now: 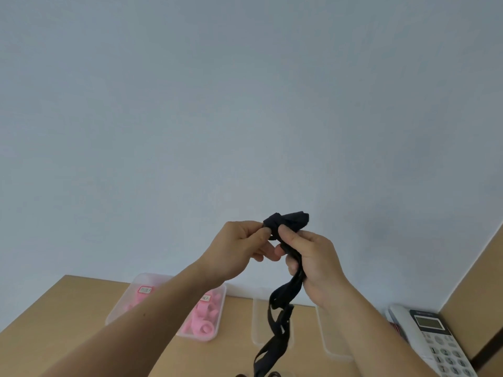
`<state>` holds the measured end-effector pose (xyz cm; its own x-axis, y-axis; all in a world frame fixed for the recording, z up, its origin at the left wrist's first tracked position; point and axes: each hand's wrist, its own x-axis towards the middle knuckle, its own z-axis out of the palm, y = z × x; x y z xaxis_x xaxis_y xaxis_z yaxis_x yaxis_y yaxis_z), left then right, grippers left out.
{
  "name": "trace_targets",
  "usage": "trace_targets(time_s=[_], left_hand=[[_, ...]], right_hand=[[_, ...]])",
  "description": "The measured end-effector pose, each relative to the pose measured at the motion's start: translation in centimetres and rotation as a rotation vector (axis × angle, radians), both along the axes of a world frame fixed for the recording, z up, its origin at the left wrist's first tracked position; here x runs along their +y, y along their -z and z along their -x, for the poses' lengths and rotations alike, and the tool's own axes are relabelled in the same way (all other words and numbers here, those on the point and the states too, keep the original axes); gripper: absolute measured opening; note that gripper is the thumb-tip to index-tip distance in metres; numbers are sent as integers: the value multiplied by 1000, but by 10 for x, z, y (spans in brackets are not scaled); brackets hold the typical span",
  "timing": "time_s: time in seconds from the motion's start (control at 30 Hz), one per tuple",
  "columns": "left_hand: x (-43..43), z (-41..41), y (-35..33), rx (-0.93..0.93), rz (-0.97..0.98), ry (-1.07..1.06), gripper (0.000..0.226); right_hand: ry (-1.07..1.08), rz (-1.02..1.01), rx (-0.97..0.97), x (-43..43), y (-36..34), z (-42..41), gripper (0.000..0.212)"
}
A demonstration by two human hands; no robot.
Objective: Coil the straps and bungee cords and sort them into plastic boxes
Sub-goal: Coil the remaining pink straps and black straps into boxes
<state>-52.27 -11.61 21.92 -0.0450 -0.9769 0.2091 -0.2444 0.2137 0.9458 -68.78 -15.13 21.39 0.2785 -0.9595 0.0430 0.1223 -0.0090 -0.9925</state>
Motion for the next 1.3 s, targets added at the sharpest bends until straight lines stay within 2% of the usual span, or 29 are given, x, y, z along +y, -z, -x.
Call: trace_targets(time_s=[0.1, 0.17, 0.27, 0.37, 0.5, 0.6, 0.63, 0.67, 0.7, 0.73, 0.8, 0.83, 0.9, 0.97, 1.17, 1.23, 1.3], left_hand=[[-2, 7, 8, -73, 54, -99, 27], [-2, 10, 14, -163, 134, -175, 27], [-4, 7, 19, -478, 333, -210, 25], [-3, -3, 14, -782, 566, -189, 31], [-2, -21, 13, -1023, 774, -149, 54], [-8, -26, 13, -1118, 910, -209, 53], [-8, -23, 13, -1099, 906, -220, 53], [-9, -19, 14, -995, 868, -246, 52], [-8, -14, 14, -796, 745, -263, 53], [-5, -10, 12, -528, 530, -250, 57], [2, -5, 3, -8, 46, -84, 57], [2, -5, 0, 93, -83, 2, 51], [6, -2, -2, 67, -106, 88, 36], [9, 2, -1, 78, -39, 34, 23], [10, -4, 5, 111, -19, 15, 31], [10, -9, 2, 129, 7, -32, 31], [8, -13, 4, 80, 61, -97, 31]], right_hand=[[198, 69, 86, 6, 11, -13, 37], [231, 131, 167, 8, 13, -18, 44], [167, 138, 211, 10, 8, -18, 49], [70, -16, 144, 6, 1, -11, 51], [-21, -158, 45, -1, -3, -2, 52], [-24, -141, 54, -1, -2, -3, 43], [-13, -133, 31, -1, -2, -5, 40], [-3, -120, 1, 0, -1, -6, 38], [5, -97, -27, 1, -1, -7, 37], [10, -62, -46, 2, 0, -8, 36], [-3, 32, -54, 6, 1, -11, 35], [-15, 71, -47, 8, 3, -12, 36], [-35, 117, -16, 11, 6, -14, 38], [-28, 125, 35, 12, 7, -14, 40], [1, 55, 191, 13, 8, -9, 43], [-50, 10, 265, 15, 10, -7, 48], [-117, -81, 260, 16, 12, -8, 51]])
